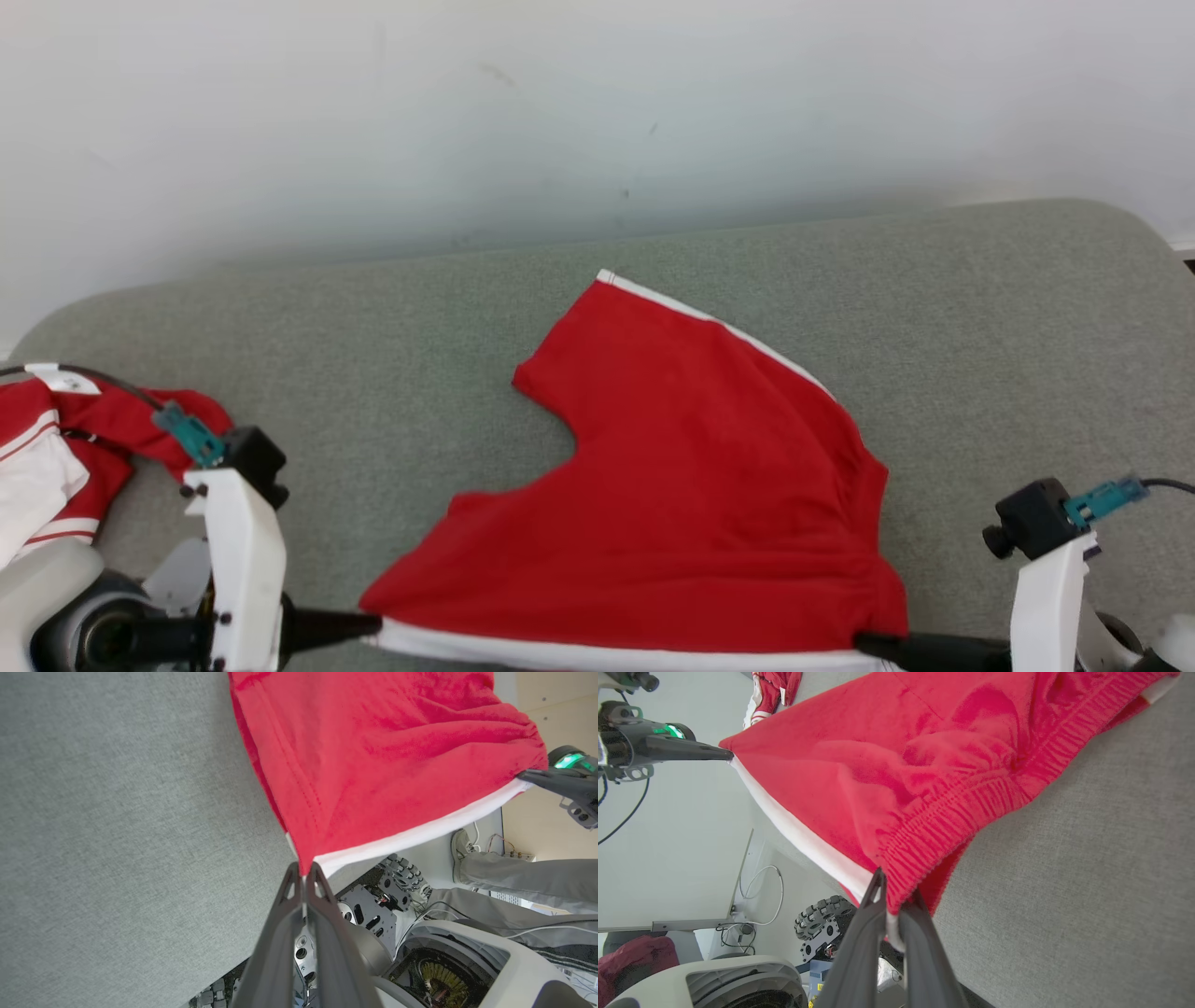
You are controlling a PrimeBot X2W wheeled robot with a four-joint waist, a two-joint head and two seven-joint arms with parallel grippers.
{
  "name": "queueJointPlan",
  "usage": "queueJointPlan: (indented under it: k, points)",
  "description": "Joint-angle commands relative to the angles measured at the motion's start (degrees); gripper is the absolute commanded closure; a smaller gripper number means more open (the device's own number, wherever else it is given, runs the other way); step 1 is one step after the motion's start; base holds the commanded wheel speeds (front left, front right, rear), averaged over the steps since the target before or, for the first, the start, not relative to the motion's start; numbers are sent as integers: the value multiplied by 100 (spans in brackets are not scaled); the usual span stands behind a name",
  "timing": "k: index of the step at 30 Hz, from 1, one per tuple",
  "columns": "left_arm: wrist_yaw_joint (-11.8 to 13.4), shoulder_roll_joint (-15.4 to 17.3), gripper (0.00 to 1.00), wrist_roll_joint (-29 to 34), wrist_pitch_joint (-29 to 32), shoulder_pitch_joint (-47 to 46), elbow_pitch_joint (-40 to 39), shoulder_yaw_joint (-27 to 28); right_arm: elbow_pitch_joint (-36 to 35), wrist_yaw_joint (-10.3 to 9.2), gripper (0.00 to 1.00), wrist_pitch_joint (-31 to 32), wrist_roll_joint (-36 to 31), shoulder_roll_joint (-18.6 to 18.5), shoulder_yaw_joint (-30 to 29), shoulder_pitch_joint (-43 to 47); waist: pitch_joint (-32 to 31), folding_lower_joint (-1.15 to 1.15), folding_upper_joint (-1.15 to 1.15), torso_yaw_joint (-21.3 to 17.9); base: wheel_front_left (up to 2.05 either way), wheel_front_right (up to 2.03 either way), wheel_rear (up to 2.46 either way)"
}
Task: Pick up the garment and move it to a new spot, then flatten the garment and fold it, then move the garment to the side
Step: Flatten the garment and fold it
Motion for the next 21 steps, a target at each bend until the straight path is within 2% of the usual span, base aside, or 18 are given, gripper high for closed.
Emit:
queueJointPlan:
  k: [1, 5, 11, 21]
  points:
    - [109, 173, 100, -106, 85, 168, -275, -13, -107, -11, 100, 33, 108, -122, 4, 171, -60, 2, 0, -19, 0, 0, 0]
    - [324, 412, 100, -313, 201, 341, -753, -33, -301, -11, 100, 148, 353, -260, -10, 369, -148, 2, 0, -67, 0, 0, 0]
    - [493, 530, 100, -389, 319, 200, -991, 62, -319, -11, 100, 127, 494, -265, -118, 426, -155, 2, 0, -186, 0, 0, 0]
    - [480, 122, 100, -242, 816, -808, -242, 296, 40, -11, 100, -117, 1013, 241, -725, 237, 406, 2, 0, -457, 0, 0, 0]
